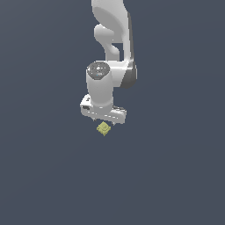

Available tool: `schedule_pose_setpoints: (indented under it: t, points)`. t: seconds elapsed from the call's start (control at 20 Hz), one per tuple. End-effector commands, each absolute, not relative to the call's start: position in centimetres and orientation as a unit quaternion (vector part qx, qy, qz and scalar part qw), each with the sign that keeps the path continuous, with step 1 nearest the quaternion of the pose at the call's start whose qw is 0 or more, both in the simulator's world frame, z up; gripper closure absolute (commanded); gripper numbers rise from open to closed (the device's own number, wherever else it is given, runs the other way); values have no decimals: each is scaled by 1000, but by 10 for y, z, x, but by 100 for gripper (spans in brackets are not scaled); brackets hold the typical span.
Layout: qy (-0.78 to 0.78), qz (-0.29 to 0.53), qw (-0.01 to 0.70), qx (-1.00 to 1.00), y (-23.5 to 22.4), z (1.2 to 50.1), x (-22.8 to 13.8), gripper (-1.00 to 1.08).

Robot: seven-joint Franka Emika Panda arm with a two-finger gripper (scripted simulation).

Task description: Pick up the object and move it to a goal position.

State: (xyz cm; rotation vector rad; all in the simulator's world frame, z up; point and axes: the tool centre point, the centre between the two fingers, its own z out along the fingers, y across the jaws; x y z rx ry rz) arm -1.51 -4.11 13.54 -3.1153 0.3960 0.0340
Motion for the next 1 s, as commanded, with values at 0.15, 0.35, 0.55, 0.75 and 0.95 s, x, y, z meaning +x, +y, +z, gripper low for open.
schedule_pose_setpoints:
  t: [0.15, 0.35, 0.55, 0.75, 0.95]
  points:
    - [200, 8, 1, -980, -43, 120, -21, -92]
    - [254, 5, 1, -967, -45, 109, -25, -92]
    - [295, 3, 1, -956, -47, 101, -28, -92]
    - [324, 1, 0, -946, -49, 95, -31, -92]
    - [342, 0, 0, -940, -49, 92, -33, -92]
